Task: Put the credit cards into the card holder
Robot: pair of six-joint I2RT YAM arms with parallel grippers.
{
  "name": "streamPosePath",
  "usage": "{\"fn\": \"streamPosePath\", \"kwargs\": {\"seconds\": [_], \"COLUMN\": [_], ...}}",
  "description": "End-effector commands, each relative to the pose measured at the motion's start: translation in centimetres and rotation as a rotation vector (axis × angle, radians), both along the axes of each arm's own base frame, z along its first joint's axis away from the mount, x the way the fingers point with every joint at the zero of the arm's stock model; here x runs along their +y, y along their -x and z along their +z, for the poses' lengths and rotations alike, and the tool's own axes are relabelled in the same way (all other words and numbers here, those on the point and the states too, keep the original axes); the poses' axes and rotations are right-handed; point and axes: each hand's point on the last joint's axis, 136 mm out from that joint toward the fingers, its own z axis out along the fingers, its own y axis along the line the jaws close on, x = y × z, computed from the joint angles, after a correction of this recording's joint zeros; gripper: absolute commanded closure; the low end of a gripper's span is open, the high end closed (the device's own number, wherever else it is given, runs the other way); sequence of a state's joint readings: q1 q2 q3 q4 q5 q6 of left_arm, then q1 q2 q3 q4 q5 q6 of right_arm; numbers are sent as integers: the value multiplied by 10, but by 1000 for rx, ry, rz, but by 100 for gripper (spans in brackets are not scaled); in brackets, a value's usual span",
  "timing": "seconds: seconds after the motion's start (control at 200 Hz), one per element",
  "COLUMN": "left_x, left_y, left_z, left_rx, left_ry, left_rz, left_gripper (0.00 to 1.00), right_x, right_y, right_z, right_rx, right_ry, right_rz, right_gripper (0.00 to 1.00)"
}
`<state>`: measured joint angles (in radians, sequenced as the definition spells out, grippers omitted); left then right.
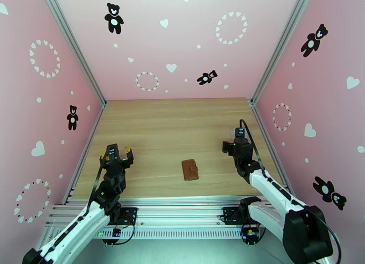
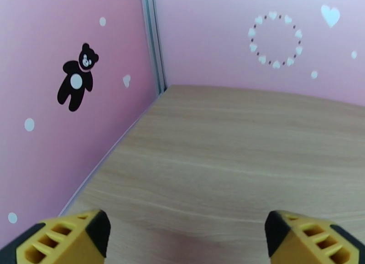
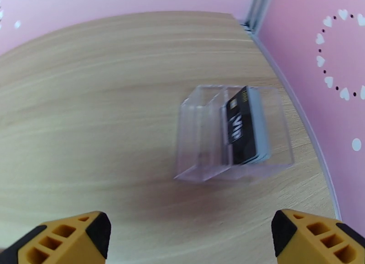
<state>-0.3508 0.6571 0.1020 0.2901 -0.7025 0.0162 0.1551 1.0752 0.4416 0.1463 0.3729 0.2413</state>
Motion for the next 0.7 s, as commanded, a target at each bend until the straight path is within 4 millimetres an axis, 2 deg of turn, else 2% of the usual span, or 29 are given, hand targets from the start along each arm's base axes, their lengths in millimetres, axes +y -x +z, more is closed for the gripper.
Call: {"fn": "streamPosePath", "kwargs": {"seconds": [0.0, 0.055, 0.12, 0.165, 0.225, 0.29, 0.37, 0.4, 0.43, 0.475, 0.5, 0.55, 0.611, 0.691], "left_x": [-3, 7, 8, 11, 13, 6, 6, 1, -5, -2, -2, -2, -1, -1], "left_y": [-33, -48, -64, -72, -83, -95, -109, -116, -123, -122, -123, -123, -125, -125], "left_z": [7, 1, 0, 2, 1, 1, -17, -25, -28, -29, -29, -30, -31, -31], "left_rx": [-61, -24, -27, -55, -62, -80, -63, -15, 17, 15, 10, 19, 26, 24], "left_ry": [89, 121, 119, 127, 147, 146, 131, 125, 121, 135, 132, 138, 146, 147], "left_rz": [-77, -42, -64, -67, -80, -139, -138, -160, -189, -183, -180, -184, -186, -186], "left_gripper": [4, 4, 5, 5, 5, 5, 6, 9, 11, 10, 10, 2, 1, 1], "right_x": [-11, -21, -23, -23, -31, -20, -5, -2, -3, -1, -1, -2, -2, -2], "right_y": [-22, -27, -37, -42, -47, -51, -52, -52, -58, -62, -59, -62, -60, -60], "right_z": [8, -10, -11, -6, -16, -20, -23, -31, -30, -30, -36, -32, -36, -33], "right_rx": [-136, -131, -116, -169, -201, -144, -165, -160, -209, -169, -109, -180, -118, -145], "right_ry": [10, 1, 18, 59, 28, 28, 26, 37, 67, 74, 52, 59, 43, 49], "right_rz": [-15, -65, -67, -51, -70, -14, 86, 98, 82, 87, 87, 90, 87, 90], "right_gripper": [1, 1, 3, 3, 4, 8, 11, 11, 8, 1, 1, 1, 1, 1]}}
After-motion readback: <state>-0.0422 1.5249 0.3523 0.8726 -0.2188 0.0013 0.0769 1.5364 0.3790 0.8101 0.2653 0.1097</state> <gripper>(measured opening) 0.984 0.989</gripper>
